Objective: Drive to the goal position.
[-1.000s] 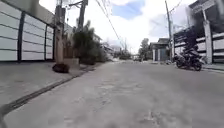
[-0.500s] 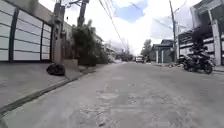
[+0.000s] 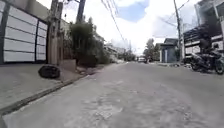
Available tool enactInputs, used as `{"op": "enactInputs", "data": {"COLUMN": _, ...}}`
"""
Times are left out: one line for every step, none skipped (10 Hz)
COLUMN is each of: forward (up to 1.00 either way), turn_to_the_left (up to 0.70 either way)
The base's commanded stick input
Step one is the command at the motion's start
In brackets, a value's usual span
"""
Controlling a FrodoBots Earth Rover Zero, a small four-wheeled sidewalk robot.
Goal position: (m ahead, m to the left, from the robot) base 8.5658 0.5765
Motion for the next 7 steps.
{"op": "enactInputs", "data": {"forward": 1.0, "turn_to_the_left": 0.02}}
{"op": "enactInputs", "data": {"forward": 1.0, "turn_to_the_left": 0.02}}
{"op": "enactInputs", "data": {"forward": 1.0, "turn_to_the_left": 0.02}}
{"op": "enactInputs", "data": {"forward": 1.0, "turn_to_the_left": 0.02}}
{"op": "enactInputs", "data": {"forward": 1.0, "turn_to_the_left": 0.02}}
{"op": "enactInputs", "data": {"forward": 1.0, "turn_to_the_left": 0.02}}
{"op": "enactInputs", "data": {"forward": 1.0, "turn_to_the_left": 0.02}}
